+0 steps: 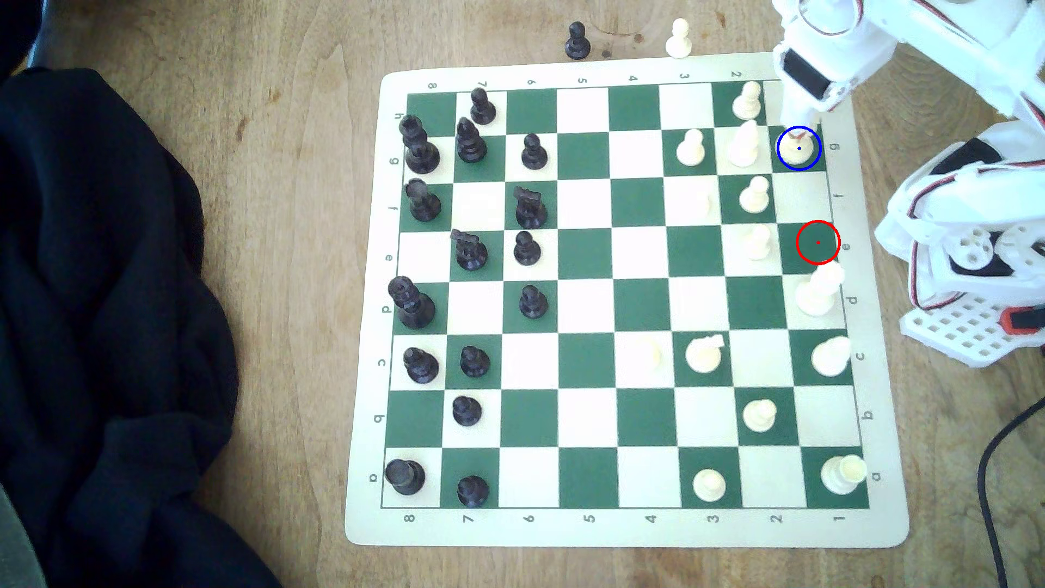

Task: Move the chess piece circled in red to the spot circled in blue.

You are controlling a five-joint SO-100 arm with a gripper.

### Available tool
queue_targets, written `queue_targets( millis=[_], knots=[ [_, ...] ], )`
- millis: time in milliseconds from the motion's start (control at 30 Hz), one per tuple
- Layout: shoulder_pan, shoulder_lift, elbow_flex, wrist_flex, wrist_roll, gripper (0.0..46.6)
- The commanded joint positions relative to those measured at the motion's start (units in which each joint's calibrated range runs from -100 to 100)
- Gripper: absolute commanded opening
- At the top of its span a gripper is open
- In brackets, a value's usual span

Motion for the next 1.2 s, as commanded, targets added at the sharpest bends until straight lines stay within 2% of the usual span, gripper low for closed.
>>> queue_targets(
  millis=[0,300,400,700,833,867,933,1000,1167],
  knots=[
    [0.64,-2.14,-1.89,1.08,0.44,19.4],
    [-0.62,-12.93,-4.61,10.66,0.68,20.9],
    [-2.96,-17.59,-5.06,15.74,0.59,23.8],
    [-10.16,-30.24,-1.07,21.47,-0.29,24.0],
    [-16.65,-38.22,3.91,21.8,-0.83,21.9],
    [-18.84,-40.43,4.82,21.8,-1.51,20.8],
    [-25.49,-46.37,6.91,20.49,-4.59,17.4],
    [-29.01,-49.94,9.17,18.44,-5.91,15.6],
    [-34.33,-49.6,12.8,12.71,-6.3,11.7]
  ],
)
